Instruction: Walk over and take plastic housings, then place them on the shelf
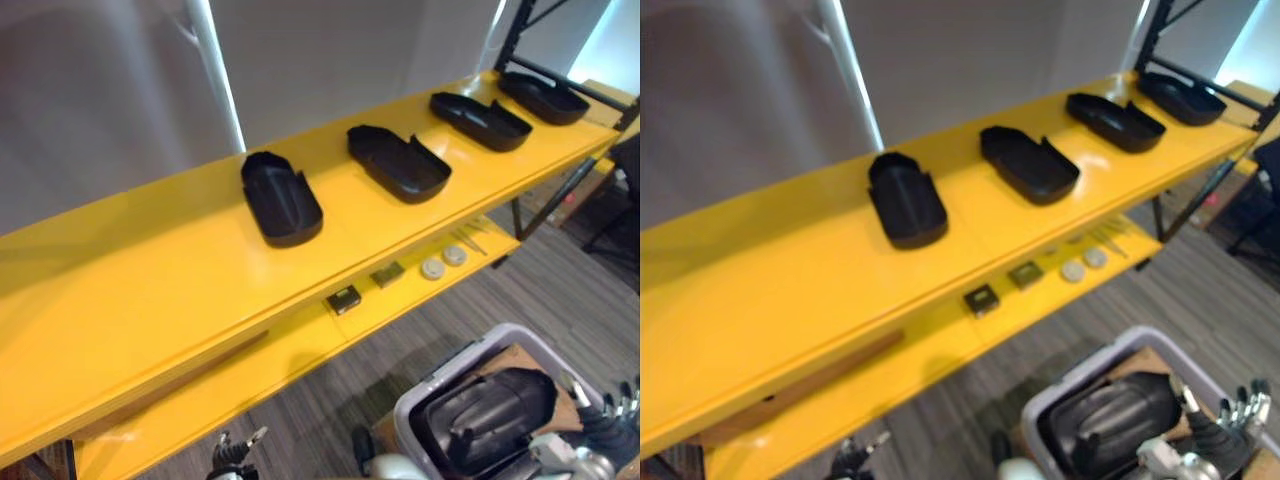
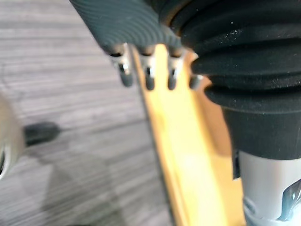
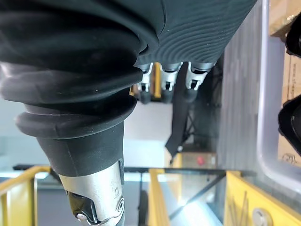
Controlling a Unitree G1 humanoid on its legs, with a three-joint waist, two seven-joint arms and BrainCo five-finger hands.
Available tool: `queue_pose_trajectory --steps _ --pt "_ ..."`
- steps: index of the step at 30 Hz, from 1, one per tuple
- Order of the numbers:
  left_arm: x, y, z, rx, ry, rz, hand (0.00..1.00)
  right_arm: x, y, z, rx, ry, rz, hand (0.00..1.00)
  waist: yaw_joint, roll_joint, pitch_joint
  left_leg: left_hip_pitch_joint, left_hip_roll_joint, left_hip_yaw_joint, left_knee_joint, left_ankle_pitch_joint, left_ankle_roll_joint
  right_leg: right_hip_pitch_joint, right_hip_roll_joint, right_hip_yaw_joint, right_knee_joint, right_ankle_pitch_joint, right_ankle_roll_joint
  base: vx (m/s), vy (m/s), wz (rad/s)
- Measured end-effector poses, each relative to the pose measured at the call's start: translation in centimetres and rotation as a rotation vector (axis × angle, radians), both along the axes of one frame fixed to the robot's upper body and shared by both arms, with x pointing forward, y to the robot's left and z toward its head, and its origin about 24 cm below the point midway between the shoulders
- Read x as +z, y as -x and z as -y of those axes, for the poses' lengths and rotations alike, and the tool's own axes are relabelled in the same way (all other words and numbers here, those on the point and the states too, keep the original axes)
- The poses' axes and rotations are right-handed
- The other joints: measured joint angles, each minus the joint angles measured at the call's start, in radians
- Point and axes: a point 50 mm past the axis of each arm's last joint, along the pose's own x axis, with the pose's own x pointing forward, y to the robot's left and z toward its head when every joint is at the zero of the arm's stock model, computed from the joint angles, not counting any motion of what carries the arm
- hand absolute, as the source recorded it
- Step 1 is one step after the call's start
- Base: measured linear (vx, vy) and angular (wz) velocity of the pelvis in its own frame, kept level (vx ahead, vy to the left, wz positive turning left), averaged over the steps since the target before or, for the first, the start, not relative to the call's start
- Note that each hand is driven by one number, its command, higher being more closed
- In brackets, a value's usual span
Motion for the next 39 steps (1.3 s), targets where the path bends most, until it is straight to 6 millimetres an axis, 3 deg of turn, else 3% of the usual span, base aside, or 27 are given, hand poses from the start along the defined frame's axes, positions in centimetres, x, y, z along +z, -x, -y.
queue_pose_trajectory --steps 3,5,6,8,9,12,18,21,24,25,26,27,28,29,30,32,34,36,39 --pt "0.2 -0.7 0.5 -0.044 -0.003 0.023 0.00 0.8 -2.1 -0.8 0.070 0.031 0.042 0.00 0.002 0.002 0.015 -0.007 0.005 0.031 0.080 0.001 0.003 -0.009 0.020 0.079 -0.018 0.000 -0.002 0.07 -0.066 -0.80" --pt "0.4 -1.3 1.2 -0.103 -0.001 0.044 0.00 1.3 -3.2 -1.3 0.110 0.049 0.061 0.00 0.001 -0.004 0.020 -0.052 0.010 -0.058 0.199 0.006 0.016 -0.010 0.028 0.134 -0.018 0.001 -0.007 0.11 -0.110 -0.79" --pt "0.6 -1.8 1.5 -0.130 -0.004 0.064 0.00 1.5 -4.0 -1.9 0.143 0.042 0.084 0.00 0.007 -0.013 0.026 -0.105 0.004 -0.170 0.304 0.012 0.047 -0.012 0.025 0.183 -0.014 0.006 -0.019 0.14 -0.038 -0.99" --pt "1.1 -2.6 1.7 -0.145 -0.010 0.112 0.00 1.9 -5.2 -2.8 0.192 0.033 0.119 0.00 0.036 -0.018 0.031 -0.177 -0.033 -0.366 0.403 -0.048 0.103 -0.033 0.039 0.268 -0.017 0.018 -0.029 0.11 0.091 -1.28" --pt "1.5 -3.3 1.7 -0.146 -0.011 0.149 0.00 2.2 -5.8 -3.3 0.217 0.029 0.138 0.00 0.051 -0.012 0.039 -0.216 -0.064 -0.494 0.412 -0.095 0.111 -0.044 0.049 0.306 -0.017 0.026 -0.028 0.07 0.175 -1.05" --pt "2.1 -3.9 1.6 -0.116 -0.017 0.198 0.00 2.6 -6.6 -3.8 0.250 0.031 0.163 0.00 0.064 -0.006 0.051 -0.244 -0.087 -0.600 0.335 -0.092 0.086 -0.071 0.068 0.338 0.015 0.032 -0.002 0.02 0.157 -0.68" --pt "2.4 -4.5 2.6 -0.163 -0.006 0.224 0.00 2.6 -6.4 -3.7 0.244 0.033 0.163 0.00 0.056 -0.024 0.074 -0.220 -0.140 -0.600 0.275 -0.098 0.082 -0.096 0.010 0.288 0.085 -0.005 0.046 -0.01 0.125 0.21" --pt "3.0 -5.3 2.7 -0.176 -0.013 0.262 0.00 1.9 -5.6 -3.6 0.236 0.022 0.125 0.00 0.055 -0.023 0.107 -0.205 -0.146 -0.628 0.320 -0.129 0.087 -0.094 0.010 0.235 0.180 -0.029 0.057 -0.04 0.062 0.40" --pt "3.3 -5.8 2.2 -0.172 -0.029 0.276 0.00 1.6 -5.3 -3.9 0.257 0.008 0.114 0.00 0.059 -0.045 0.153 -0.232 -0.171 -0.614 0.392 -0.188 0.118 -0.123 0.006 0.225 0.230 -0.020 0.073 -0.20 0.094 -0.20" --pt "3.4 -5.8 1.9 -0.158 -0.034 0.280 0.00 1.7 -5.4 -4.1 0.268 0.004 0.121 0.00 0.076 -0.062 0.160 -0.259 -0.180 -0.571 0.421 -0.214 0.138 -0.155 0.005 0.240 0.223 0.013 0.102 -0.29 0.117 -0.80" --pt "3.4 -5.9 1.7 -0.149 -0.038 0.285 0.00 1.7 -5.5 -4.4 0.279 0.001 0.123 0.00 0.087 -0.074 0.166 -0.275 -0.182 -0.549 0.434 -0.222 0.151 -0.172 0.005 0.235 0.207 0.043 0.101 -0.36 0.086 -1.27" --pt "3.3 -5.9 1.4 -0.110 -0.038 0.277 0.00 1.6 -5.8 -5.0 0.312 -0.009 0.120 0.00 0.099 -0.072 0.176 -0.299 -0.152 -0.497 0.421 -0.223 0.170 -0.151 -0.007 0.197 0.063 0.168 0.097 -0.38 0.055 -1.31" --pt "3.2 -6.2 1.1 -0.079 -0.035 0.267 0.00 1.6 -6.0 -5.3 0.339 -0.013 0.118 0.00 0.108 -0.074 0.189 -0.314 -0.131 -0.445 0.411 -0.211 0.189 -0.159 -0.032 0.034 0.136 0.117 0.034 -0.37 0.041 -1.27" --pt "3.2 -6.2 0.8 -0.059 -0.039 0.260 0.00 1.4 -5.9 -5.4 0.344 -0.019 0.108 0.00 0.115 -0.072 0.194 -0.312 -0.119 -0.418 0.399 -0.198 0.191 -0.162 -0.047 -0.037 0.211 0.056 0.006 -0.29 0.097 -1.38" --pt "3.0 -5.9 0.2 -0.019 -0.051 0.247 0.00 1.1 -5.8 -5.7 0.364 -0.029 0.091 0.00 0.134 -0.068 0.193 -0.298 -0.103 -0.362 0.343 -0.153 0.191 -0.134 -0.098 -0.134 0.341 -0.062 0.004 -0.25 0.120 -1.13" --pt "2.8 -5.1 -0.4 0.018 -0.063 0.224 0.00 1.1 -5.9 -5.8 0.377 -0.032 0.085 0.00 0.137 -0.064 0.186 -0.302 -0.087 -0.317 0.300 -0.109 0.193 -0.055 -0.158 -0.150 0.395 -0.132 0.014 -0.21 0.052 -0.96" --pt "2.7 -4.9 -0.8 0.043 -0.068 0.212 0.00 0.6 -6.0 -5.9 0.385 -0.038 0.069 0.00 0.146 -0.080 0.164 -0.331 -0.084 -0.283 0.273 -0.076 0.191 0.014 -0.232 -0.147 0.427 -0.168 0.013 -0.25 -0.110 -0.71" --pt "2.0 -4.0 -1.5 0.035 -0.080 0.159 0.00 -0.6 -6.4 -6.2 0.401 -0.065 0.024 0.00 0.154 -0.092 0.116 -0.385 -0.067 -0.253 0.259 -0.046 0.180 0.059 -0.288 -0.141 0.410 -0.166 0.018 -0.18 -0.208 -0.73" --pt "1.1 -1.9 -2.8 0.042 -0.104 0.070 0.00 -1.9 -7.9 -6.8 0.450 -0.091 -0.022 0.00 0.179 -0.108 0.093 -0.426 0.004 -0.183 0.267 -0.009 0.141 0.085 -0.358 -0.148 0.354 -0.137 0.050 -0.17 -0.309 -0.98"
